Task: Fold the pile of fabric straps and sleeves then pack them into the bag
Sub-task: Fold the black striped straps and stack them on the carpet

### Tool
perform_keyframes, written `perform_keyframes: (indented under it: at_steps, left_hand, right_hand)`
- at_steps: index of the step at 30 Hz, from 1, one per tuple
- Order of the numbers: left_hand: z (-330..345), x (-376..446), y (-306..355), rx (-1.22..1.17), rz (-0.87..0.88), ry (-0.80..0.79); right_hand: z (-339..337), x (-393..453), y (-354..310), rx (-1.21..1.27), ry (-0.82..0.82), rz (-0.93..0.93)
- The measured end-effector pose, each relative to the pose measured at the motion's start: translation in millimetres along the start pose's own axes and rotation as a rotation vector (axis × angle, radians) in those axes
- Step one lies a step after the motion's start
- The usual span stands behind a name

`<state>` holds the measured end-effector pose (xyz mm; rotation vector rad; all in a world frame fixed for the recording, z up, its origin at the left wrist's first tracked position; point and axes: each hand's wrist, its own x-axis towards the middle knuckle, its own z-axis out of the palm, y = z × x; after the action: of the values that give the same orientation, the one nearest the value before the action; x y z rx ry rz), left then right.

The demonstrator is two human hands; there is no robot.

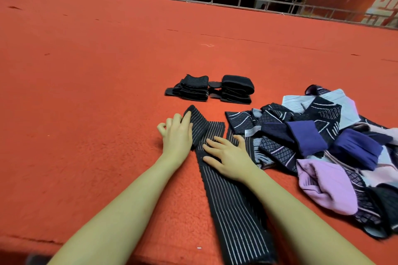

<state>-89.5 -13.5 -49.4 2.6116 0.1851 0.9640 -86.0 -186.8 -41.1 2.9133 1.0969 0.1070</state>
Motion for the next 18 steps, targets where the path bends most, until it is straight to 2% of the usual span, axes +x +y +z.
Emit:
perform_keyframes:
  at_steps: [5, 9, 15, 18]
  left_hand:
    - [-16, 4, 0, 0.013, 0.038, 0.151]
    - [-31, 6, -10, 0.006, 0.165, 0.154]
    - [-47, -5, -8, 0.105, 0.434, 0.173]
    - [-53, -3, -5, 0.090, 0.472, 0.187]
  right_hand:
    - [0, -9, -7, 0.030, 0.006, 0.025]
    - [-5, -10, -12, 0.124, 0.009, 0.098]
    - [-24, 4, -32, 0.406, 0.417, 0.303]
    - [-34, 11, -30, 0.491, 0.419, 0.333]
